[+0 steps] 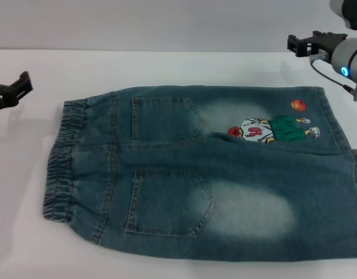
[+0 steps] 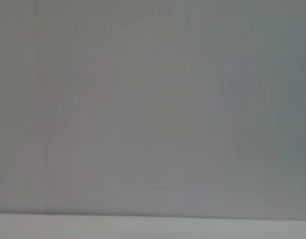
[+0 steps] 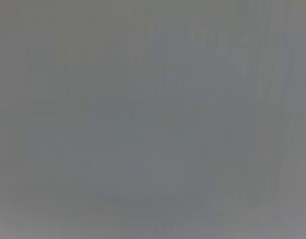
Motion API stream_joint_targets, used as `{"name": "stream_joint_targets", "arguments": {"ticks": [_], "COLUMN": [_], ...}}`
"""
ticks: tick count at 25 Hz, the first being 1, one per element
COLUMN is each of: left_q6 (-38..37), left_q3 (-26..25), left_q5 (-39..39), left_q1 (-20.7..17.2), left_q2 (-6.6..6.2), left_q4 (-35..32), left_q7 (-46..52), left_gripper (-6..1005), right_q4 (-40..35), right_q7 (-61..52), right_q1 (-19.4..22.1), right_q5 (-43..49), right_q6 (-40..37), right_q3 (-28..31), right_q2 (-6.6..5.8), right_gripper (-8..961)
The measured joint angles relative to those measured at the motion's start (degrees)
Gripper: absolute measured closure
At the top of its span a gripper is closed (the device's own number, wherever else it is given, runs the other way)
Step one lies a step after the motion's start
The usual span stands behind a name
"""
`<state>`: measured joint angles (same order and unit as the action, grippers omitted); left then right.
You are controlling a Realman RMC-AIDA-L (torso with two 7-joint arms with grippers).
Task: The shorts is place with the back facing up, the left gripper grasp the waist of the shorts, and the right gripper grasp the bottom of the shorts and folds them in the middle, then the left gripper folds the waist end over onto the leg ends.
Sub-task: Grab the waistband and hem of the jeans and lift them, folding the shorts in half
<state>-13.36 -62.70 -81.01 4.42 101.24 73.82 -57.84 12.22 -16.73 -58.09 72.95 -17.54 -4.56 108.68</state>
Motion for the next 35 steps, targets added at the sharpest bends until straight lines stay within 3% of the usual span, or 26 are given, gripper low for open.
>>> {"name": "stream_joint_targets", "arguments": {"ticks": [1,2,3,5,6,9,22,35], "left_q6": [11.4,13.6,19.9,27.3,29.7,32.8,38.8,39.0], "left_q3": [-12.2,-15.0,-21.9,-30.1,-32.7,-35.4,-41.7,-43.5], "left_q5": [-3.8,-4.7,-8.4,-14.0,-16.1,-19.3,-32.9,-34.4], "left_q1": [-3.2,-3.7,-4.8,-5.3,-5.3,-4.3,0.0,1.7], "left_q2": [6.67,8.36,12.29,16.35,17.09,16.47,16.59,16.59], "left_q4": [0.5,0.6,0.9,1.2,1.1,0.4,-4.3,-7.3], "left_q7": [-5.9,-6.8,-8.8,-9.6,-8.9,-4.4,3.5,3.6], "left_gripper": [140,140,139,139,139,140,139,140], "right_q4": [0.0,0.0,0.0,-0.1,-0.1,-0.1,0.1,-7.2], "right_q7": [0.0,0.1,0.1,0.2,0.2,0.1,0.0,0.6], "right_q1": [-0.2,-0.5,-0.7,-0.8,-0.9,-1.1,-6.3,-14.0], "right_q5": [0.0,0.0,0.0,0.0,0.0,0.0,-0.2,-0.8], "right_q6": [0.5,0.9,1.3,1.5,1.5,1.8,11.1,27.3], "right_q3": [0.0,0.0,0.0,0.0,0.0,0.0,0.1,2.7], "right_q2": [0.03,0.09,0.12,0.27,0.36,0.51,0.89,4.88], "right_gripper": [406,405,405,405,405,405,406,406]}}
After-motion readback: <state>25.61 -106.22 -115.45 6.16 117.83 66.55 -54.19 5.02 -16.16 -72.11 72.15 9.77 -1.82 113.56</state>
